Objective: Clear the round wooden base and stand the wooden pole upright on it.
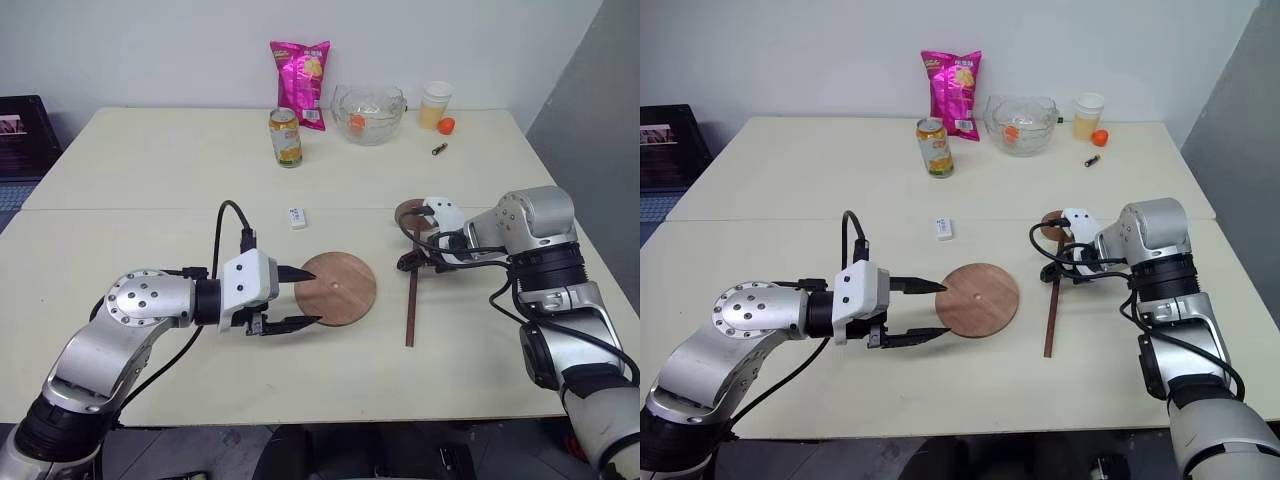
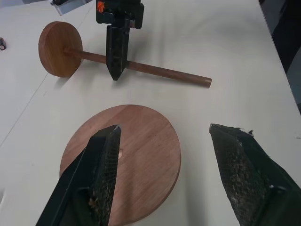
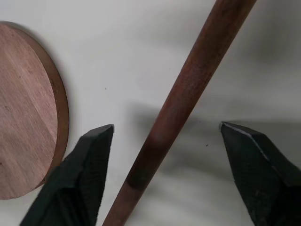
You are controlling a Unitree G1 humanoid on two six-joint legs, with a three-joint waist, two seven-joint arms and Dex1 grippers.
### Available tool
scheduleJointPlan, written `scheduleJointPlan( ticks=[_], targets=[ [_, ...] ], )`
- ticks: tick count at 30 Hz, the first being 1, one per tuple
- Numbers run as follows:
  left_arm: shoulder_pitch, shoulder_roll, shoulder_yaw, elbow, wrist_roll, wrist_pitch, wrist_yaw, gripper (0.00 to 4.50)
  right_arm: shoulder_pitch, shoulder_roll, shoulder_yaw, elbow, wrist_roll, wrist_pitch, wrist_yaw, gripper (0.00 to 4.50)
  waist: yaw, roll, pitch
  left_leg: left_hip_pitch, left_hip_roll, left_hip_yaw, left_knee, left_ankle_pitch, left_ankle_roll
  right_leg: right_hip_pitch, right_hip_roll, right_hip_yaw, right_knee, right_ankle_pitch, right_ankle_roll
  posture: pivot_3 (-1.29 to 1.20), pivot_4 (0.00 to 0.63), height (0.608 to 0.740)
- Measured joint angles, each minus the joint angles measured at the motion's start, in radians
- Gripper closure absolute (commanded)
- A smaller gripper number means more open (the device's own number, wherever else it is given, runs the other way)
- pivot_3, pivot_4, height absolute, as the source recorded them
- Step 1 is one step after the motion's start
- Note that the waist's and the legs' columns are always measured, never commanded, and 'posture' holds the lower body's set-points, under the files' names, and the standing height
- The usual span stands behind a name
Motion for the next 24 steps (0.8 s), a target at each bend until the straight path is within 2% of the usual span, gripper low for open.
scheduleJointPlan(
  ticks=[3,8,12,19,24],
  targets=[
    [0.001,0.0,0.0,0.0,0.0,0.0,0.001,1.36,-0.007,0.008,-0.011,0.025,-0.001,0.0,-0.003,2.44,0.0,0.0,0.0,0.0,0.0,0.0,0.0,0.0,0.0,0.0,0.0,0.0,0.0,0.0,0.0,0.0,0.15,0.74],
    [0.003,0.0,0.0,0.0,0.002,-0.002,0.001,1.36,-0.023,0.032,-0.061,0.07,0.001,0.0,-0.026,3.37,0.0,0.0,0.0,0.0,0.0,0.0,0.0,0.0,0.0,0.0,0.0,0.0,0.0,0.0,0.0,0.0,0.15,0.74],
    [0.005,0.0,0.0,0.001,0.006,-0.003,0.001,1.36,-0.064,0.062,-0.168,0.116,0.002,0.0,-0.067,4.19,0.0,0.0,0.0,0.0,0.0,0.0,0.0,0.0,0.0,0.0,0.0,0.0,0.0,0.0,0.0,0.0,0.15,0.74],
    [0.005,0.001,0.011,0.017,0.005,-0.003,-0.002,1.36,-0.123,0.078,-0.311,0.075,0.033,0.0,-0.122,4.26,0.001,0.001,0.0,0.0,0.0,0.0,-0.001,0.0,0.0,0.0,0.0,0.0,0.0,0.0,0.0,0.0,0.15,0.74],
    [0.04,0.016,0.094,0.033,-0.031,0.021,0.001,1.36,-0.097,0.143,-0.371,-0.171,0.09,-0.021,-0.118,4.26,-0.008,0.001,0.001,-0.001,0.001,0.0,-0.002,0.0,0.0,-0.001,0.0,0.0,0.0,0.0,0.0,0.0,0.15,0.74]
  ],
)
